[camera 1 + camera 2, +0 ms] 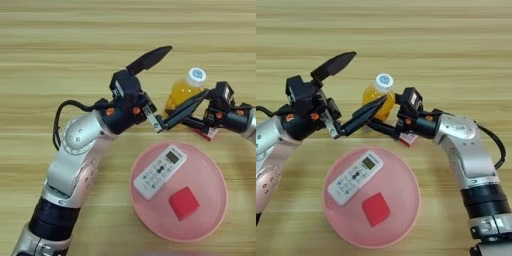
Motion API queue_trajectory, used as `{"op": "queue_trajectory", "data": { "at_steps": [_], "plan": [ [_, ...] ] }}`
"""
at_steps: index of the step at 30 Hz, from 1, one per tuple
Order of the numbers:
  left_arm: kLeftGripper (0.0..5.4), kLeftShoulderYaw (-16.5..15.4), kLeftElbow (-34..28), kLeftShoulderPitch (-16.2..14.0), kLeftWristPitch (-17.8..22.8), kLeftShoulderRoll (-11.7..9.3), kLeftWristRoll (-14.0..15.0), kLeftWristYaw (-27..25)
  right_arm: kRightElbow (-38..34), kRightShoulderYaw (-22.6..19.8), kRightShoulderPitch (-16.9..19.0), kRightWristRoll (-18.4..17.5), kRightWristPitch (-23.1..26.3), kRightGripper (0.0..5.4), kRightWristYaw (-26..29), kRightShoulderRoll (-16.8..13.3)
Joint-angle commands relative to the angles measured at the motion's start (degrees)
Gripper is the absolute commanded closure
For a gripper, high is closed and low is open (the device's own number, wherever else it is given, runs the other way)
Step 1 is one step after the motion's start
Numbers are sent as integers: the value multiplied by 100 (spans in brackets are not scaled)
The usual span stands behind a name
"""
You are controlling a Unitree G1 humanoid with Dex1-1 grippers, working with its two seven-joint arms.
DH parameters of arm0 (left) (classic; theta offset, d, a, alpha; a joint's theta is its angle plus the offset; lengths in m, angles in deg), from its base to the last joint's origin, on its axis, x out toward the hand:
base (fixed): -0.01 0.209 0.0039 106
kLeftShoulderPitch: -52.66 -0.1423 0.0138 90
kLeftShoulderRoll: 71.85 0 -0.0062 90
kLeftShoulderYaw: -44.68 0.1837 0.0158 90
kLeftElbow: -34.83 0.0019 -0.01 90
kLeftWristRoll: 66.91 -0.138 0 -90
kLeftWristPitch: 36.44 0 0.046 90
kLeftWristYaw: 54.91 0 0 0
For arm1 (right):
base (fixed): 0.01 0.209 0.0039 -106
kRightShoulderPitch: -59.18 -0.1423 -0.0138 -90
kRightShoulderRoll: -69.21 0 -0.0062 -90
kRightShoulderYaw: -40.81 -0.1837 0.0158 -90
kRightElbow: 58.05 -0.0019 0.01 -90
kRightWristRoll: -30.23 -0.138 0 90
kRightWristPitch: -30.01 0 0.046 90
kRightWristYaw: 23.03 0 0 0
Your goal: Move the objects on the table
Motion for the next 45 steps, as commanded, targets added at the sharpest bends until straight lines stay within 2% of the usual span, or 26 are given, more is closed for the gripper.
{"op": "queue_trajectory", "data": {
  "at_steps": [1, 7, 11, 16, 18, 21, 25, 30, 38, 45],
  "plan": [
    [0, -368, 265, 30, -143, -6, -118, 325, -108, -319, 65, -140, -159, 197, -156, -37],
    [0, -900, 751, 161, -371, 40, -166, 781, -168, -606, 238, 13, -242, 197, -406, -175],
    [0, -1154, 1161, 185, -609, 112, -353, 1169, -155, -738, 362, 210, -314, 197, -661, -310],
    [0, -1376, 1935, 219, -1024, 128, -951, 1774, -214, -926, 532, 339, -280, 197, -1066, -401],
    [0, -1529, 2215, 252, -1055, 160, -1015, 2024, -253, -984, 590, 422, -255, 197, -1274, -420],
    [0, -1694, 2786, 334, -1346, 42, -1623, 2641, -310, -1098, 677, 544, -184, 197, -1628, -441],
    [0, -1806, 3363, 398, -1551, 44, -1818, 2963, -309, -1197, 734, 665, -71, 197, -2055, -426],
    [0, -2023, 3978, 598, -1874, 12, -1755, 3209, -102, -1247, 764, 913, 51, 197, -2556, -429],
    [0, -2156, 4377, 775, -2224, -18, -1642, 3215, 85, -1016, 872, 1414, 281, 197, -3084, -356],
    [0, -2165, 4523, 847, -2360, -3, -1622, 3183, 459, -1071, 883, 1413, 196, 197, -3294, -220]
  ]
}}
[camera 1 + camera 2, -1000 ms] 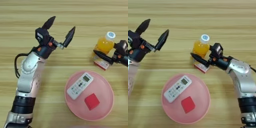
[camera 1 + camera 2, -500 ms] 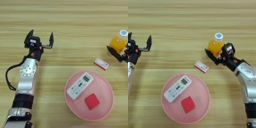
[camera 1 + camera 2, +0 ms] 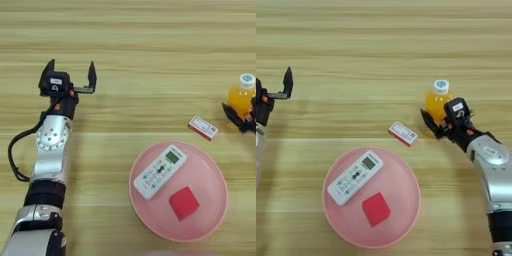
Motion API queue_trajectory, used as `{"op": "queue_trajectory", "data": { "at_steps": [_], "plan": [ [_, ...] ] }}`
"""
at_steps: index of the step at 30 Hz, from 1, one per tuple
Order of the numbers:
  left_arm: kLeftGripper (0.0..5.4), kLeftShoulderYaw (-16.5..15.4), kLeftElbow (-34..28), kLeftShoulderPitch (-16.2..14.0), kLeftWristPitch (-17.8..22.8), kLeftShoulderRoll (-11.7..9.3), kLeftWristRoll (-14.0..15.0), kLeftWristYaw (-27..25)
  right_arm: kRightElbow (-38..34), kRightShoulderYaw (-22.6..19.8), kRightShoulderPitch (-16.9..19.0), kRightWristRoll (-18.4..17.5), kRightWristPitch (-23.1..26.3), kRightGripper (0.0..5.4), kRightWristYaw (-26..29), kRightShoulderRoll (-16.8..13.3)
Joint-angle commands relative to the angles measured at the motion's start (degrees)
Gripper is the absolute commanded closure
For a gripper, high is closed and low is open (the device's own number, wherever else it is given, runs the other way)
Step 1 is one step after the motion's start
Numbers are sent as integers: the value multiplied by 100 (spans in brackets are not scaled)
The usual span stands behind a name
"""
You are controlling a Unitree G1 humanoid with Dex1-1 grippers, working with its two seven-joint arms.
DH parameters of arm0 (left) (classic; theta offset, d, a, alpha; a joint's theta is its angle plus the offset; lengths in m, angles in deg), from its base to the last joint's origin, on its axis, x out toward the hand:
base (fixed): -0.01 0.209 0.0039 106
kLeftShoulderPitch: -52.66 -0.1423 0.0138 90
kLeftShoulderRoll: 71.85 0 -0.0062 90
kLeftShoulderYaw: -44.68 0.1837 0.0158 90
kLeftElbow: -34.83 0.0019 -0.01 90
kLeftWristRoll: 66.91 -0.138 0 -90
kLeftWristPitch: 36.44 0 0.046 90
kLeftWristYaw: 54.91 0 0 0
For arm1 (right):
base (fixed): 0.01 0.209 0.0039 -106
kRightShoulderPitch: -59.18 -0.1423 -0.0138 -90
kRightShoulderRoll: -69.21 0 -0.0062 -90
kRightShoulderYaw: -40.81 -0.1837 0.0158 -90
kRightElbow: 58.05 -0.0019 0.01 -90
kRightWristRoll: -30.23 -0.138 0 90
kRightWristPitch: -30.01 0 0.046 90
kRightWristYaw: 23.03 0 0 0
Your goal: Move the objects on the table
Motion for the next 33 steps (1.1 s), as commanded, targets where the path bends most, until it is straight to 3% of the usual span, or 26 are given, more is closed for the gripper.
{"op": "queue_trajectory", "data": {
  "at_steps": [1, 13, 23, 33],
  "plan": [
    [0, -4, 108, 142, -111, -11, 11, -10, 159, -76, -78, -37, -108, 197, -132, 109],
    [0, -23, 70, 143, -184, -22, 47, -38, 646, -136, -115, -58, -366, 197, -401, 311],
    [0, -25, 26, 126, -214, -18, 51, -38, 513, -154, -31, -142, -543, 197, -372, 327],
    [0, -25, 67, 142, -262, -13, 60, -53, 477, -293, -200, -235, -1036, 197, -543, 507]
  ]
}}
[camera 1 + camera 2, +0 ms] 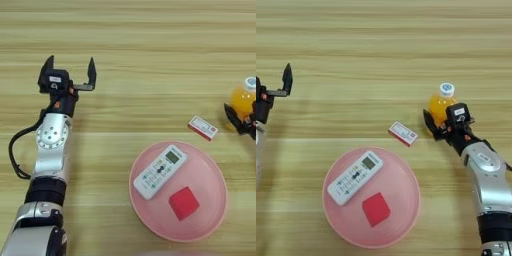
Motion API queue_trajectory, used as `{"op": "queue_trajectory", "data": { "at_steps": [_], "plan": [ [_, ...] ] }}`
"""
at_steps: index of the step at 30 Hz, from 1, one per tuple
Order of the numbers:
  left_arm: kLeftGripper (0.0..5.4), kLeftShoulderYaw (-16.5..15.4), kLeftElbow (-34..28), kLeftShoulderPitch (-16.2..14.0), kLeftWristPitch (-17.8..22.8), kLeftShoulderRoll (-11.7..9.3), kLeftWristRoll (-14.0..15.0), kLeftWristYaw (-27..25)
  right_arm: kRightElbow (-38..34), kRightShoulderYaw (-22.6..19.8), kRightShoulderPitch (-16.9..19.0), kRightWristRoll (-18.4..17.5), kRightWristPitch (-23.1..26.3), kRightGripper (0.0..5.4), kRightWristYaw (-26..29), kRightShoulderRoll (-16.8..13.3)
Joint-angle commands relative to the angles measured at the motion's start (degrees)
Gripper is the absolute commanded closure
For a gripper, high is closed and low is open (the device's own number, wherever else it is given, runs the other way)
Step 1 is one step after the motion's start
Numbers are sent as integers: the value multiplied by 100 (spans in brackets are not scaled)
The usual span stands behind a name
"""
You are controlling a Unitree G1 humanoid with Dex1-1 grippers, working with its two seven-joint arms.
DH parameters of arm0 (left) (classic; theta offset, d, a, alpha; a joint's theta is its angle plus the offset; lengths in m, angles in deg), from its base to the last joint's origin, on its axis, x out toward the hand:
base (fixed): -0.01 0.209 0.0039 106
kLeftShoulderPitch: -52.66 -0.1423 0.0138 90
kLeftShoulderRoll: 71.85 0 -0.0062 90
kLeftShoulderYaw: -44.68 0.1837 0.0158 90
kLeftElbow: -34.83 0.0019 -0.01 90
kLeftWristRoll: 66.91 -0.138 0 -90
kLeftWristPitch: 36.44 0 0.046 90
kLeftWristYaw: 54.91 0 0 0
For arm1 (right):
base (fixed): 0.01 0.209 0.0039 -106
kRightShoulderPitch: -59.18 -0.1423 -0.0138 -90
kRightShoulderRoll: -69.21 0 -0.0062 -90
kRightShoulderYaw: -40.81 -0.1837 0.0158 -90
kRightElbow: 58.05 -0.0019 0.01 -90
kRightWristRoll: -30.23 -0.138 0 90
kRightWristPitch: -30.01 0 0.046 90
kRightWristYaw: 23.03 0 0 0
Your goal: Move the objects on the table
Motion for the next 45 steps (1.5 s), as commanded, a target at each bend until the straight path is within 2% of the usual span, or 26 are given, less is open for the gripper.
{"op": "queue_trajectory", "data": {
  "at_steps": [1, 7, 13, 28, 37, 45],
  "plan": [
    [0, -5, -3, 52, -52, -11, 33, -22, -49, -124, -176, -82, -343, 197, -89, 105],
    [0, 4, -25, 37, -65, -3, 22, -25, 222, -118, -308, 54, -652, 197, -306, 237],
    [0, 9, -59, 33, -55, -6, 14, -21, 610, -14, -277, 218, -971, 197, -367, 272],
    [0, 22, -81, 26, -53, -2, 9, -25, 741, 149, -165, 262, -989, 197, -245, 290],
    [0, 25, -57, 31, -68, -10, 2, -36, 666, 157, -144, 219, -928, 76, -183, 285],
    [0, 56, -97, 8, -88, -11, -29, -47, 668, 107, -169, 175, -903, 2, -184, 267]
  ]
}}
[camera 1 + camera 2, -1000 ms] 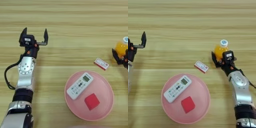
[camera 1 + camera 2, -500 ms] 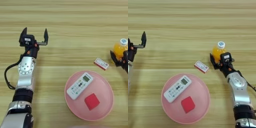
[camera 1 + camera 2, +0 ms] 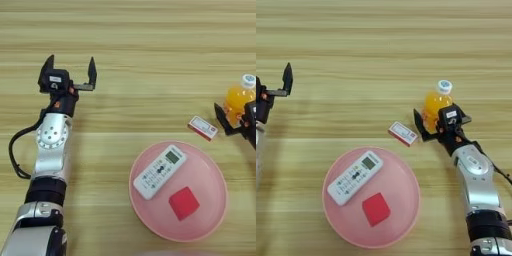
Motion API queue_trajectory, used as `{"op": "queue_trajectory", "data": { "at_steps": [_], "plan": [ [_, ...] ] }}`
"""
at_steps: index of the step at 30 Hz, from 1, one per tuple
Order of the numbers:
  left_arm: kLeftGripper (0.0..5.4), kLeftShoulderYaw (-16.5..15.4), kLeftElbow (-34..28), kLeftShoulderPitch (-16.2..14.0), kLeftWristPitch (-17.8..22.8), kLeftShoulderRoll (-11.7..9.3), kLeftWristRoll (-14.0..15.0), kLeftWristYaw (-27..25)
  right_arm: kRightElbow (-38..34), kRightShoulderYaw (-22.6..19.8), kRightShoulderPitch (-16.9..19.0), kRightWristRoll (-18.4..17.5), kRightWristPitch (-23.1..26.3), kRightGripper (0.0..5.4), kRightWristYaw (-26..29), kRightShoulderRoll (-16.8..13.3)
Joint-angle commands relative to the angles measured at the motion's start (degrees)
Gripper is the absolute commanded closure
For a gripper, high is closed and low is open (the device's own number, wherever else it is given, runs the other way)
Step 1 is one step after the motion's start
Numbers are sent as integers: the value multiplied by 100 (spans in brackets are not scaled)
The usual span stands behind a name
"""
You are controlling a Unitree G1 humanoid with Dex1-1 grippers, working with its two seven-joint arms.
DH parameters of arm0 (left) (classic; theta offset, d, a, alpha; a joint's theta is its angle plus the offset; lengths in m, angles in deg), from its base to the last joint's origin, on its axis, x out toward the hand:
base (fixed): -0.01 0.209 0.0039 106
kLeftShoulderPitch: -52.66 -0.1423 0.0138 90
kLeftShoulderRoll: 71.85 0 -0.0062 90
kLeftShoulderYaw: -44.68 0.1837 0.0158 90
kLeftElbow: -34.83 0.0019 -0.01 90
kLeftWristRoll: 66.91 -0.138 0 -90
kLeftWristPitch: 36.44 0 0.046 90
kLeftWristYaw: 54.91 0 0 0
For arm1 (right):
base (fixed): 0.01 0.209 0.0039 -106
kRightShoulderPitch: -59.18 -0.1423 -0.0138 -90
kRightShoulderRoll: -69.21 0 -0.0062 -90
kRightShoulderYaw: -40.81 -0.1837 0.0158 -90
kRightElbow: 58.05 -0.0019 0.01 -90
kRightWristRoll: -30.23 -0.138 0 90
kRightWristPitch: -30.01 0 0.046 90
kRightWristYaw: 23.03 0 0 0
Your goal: Move the objects on the table
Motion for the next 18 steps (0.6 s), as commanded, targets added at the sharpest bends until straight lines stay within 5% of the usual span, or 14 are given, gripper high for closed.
{"op": "queue_trajectory", "data": {
  "at_steps": [1, 18],
  "plan": [
    [0, 43, -84, 7, -61, -10, -29, -16, -43, -49, -28, -80, 96, 2, 39, -25],
    [0, 42, -106, 6, -89, 7, -12, -9, -522, -317, -69, -488, -150, 2, 17, 37]
  ]
}}
